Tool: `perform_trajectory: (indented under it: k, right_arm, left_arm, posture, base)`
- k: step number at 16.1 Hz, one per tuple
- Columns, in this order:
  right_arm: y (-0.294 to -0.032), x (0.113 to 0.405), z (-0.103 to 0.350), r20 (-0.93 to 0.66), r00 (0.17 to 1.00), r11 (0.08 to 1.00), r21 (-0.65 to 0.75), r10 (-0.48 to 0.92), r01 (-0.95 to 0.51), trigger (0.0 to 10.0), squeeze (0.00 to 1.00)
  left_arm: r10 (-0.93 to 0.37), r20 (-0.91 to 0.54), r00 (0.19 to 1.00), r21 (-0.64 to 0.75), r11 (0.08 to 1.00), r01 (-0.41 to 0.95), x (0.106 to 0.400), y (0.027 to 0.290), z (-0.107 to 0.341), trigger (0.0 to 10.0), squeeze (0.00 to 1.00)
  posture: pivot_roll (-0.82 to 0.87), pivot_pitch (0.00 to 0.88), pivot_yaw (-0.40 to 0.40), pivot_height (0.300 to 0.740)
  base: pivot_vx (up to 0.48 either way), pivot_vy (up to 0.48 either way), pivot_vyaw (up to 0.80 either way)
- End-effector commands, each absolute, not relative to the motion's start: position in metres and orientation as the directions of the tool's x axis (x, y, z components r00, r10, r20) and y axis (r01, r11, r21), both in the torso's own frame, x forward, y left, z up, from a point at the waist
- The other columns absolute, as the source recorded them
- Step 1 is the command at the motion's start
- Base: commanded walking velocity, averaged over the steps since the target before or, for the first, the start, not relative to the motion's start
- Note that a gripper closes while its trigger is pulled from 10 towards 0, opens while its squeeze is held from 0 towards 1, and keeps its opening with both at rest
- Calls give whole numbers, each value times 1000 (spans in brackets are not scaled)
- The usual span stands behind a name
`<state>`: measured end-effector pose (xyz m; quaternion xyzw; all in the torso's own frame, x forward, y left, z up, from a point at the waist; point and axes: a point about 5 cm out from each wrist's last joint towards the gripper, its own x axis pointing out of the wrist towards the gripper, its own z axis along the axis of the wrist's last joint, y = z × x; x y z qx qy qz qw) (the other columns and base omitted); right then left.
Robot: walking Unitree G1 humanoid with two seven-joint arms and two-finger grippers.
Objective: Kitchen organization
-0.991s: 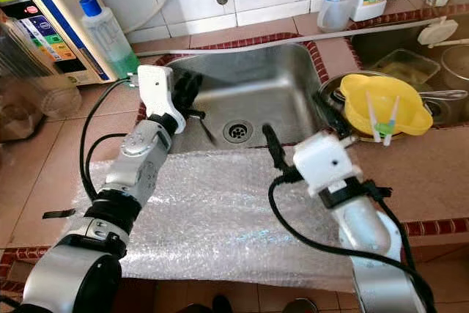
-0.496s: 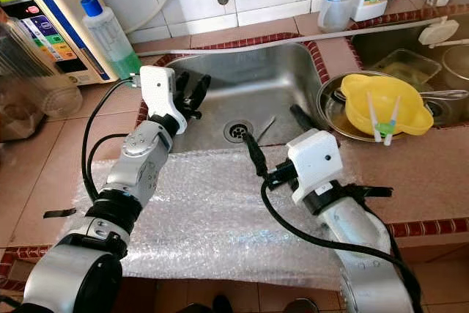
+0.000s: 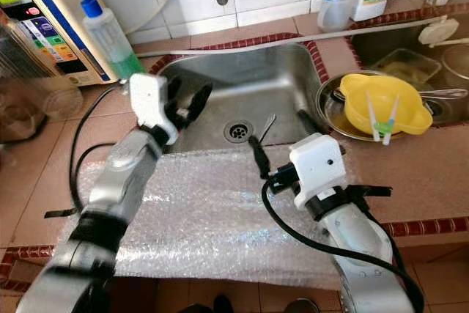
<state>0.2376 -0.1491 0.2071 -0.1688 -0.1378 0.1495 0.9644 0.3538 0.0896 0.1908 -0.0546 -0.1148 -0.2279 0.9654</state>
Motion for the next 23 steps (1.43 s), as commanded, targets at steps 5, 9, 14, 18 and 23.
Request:
perform_trajectory:
  k: [5, 9, 14, 18, 23]
  right_arm:
    - [-145, 232, 212, 270, 926, 926, -340, 263, -164, 10000, 1000]
    - [-139, 228, 212, 278, 922, 927, -335, 269, -170, 10000, 1000]
    - [-141, 218, 211, 277, 926, 929, -336, 255, -156, 10000, 1000]
    - [-146, 222, 207, 258, 940, 937, -324, 221, -131, 10000, 553]
    - [-157, 239, 202, 192, 957, 920, -369, 217, -134, 10000, 376]
  left_arm:
    - [-450, 154, 879, -19, 889, 458, 321, 110, 171, 10000, 1000]
    - [-456, 125, 881, -21, 887, 462, 308, 121, 174, 10000, 1000]
    - [-471, 95, 877, -29, 879, 475, 294, 114, 174, 10000, 922]
    - [-454, 70, 888, -24, 890, 456, 286, 102, 163, 10000, 0]
    - [-462, 82, 883, -33, 884, 466, 289, 80, 155, 10000, 0]
  posture:
    - [-353, 187, 243, 740]
    - [-346, 192, 249, 740]
    - [-362, 201, 244, 740]
    - [-375, 197, 229, 740]
    - [-412, 172, 91, 740]
  base:
    - [0, 0, 0]
    - [0, 0, 0]
    - [0, 0, 0]
    - [0, 0, 0]
    - [0, 0, 0]
